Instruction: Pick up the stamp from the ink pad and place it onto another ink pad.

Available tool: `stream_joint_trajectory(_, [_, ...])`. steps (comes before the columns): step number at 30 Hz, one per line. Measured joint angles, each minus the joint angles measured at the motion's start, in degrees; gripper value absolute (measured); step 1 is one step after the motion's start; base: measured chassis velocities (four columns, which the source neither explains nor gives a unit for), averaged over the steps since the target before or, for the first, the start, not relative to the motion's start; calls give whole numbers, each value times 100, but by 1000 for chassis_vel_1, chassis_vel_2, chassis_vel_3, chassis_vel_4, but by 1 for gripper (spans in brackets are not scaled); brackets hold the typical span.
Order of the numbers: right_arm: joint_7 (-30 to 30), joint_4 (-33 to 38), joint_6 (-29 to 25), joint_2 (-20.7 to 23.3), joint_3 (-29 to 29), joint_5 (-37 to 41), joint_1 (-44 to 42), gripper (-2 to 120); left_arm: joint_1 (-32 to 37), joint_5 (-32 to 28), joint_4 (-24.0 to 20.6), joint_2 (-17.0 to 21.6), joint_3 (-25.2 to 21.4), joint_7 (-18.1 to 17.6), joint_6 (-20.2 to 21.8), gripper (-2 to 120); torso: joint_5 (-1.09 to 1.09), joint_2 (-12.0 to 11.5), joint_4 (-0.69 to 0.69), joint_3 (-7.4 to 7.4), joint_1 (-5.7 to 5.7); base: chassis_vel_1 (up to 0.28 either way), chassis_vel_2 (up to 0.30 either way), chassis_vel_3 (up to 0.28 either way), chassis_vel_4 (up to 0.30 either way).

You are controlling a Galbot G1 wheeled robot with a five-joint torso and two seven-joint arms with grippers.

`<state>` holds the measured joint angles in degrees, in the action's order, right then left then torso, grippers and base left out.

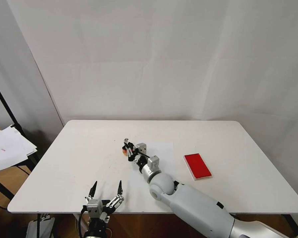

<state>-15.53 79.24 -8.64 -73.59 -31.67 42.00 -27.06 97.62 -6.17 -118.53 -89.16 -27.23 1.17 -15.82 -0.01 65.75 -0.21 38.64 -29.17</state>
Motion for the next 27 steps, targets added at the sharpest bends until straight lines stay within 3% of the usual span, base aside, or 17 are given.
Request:
stream_joint_trajectory(24, [-108,93,66,70,-30,26,-111,7,0,0,0,0,-1,0,0,102,1,0,0,0,0,0,0,0,0])
stream_joint_trajectory(27, [-125,106,69,71,-26,22,-132,14,0,0,0,0,-1,0,0,102,0,0,0,-1,0,0,0,0,0])
